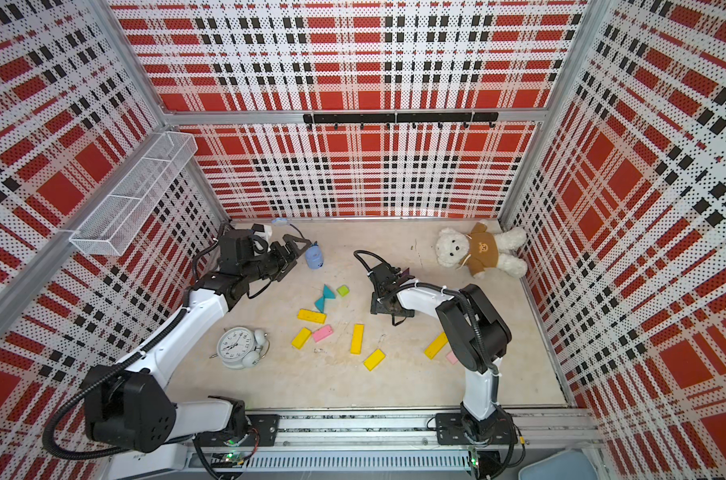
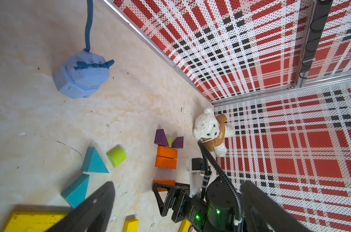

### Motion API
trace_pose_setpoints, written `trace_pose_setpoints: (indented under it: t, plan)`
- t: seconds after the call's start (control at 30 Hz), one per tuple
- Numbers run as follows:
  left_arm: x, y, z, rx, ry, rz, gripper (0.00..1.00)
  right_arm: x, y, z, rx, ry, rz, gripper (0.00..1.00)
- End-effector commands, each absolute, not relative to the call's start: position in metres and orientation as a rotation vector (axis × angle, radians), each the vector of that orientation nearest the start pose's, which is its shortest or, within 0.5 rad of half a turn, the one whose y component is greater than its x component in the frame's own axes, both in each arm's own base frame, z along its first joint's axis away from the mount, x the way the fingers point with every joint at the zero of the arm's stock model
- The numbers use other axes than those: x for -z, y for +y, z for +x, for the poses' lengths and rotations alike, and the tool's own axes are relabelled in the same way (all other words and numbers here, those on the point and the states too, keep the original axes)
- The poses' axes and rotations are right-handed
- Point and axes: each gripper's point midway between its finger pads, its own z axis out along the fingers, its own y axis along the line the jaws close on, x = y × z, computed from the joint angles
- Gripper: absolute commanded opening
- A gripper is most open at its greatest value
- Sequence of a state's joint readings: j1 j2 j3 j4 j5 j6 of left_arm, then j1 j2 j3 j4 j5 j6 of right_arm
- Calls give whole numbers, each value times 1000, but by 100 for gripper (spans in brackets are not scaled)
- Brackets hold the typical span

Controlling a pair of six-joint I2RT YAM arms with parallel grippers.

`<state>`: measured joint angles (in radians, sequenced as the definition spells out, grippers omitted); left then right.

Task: Assemble a carrot with building blocks
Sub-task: Assemble the building block at the center of the board.

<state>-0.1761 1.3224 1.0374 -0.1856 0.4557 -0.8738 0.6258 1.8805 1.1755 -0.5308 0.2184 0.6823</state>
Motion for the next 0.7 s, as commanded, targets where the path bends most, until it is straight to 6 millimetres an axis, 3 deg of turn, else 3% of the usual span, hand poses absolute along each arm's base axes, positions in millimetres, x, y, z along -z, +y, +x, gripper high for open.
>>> trace_pose_setpoints:
  t: [0.0, 0.67]
  plan:
    - [-248, -144, 391, 1118, 2131, -452, 100, -25, 206, 363, -31, 2706, 183, 88]
    - [-244, -151, 385, 1143, 2143, -403, 100, -20, 199, 376, 3, 2701, 196, 90]
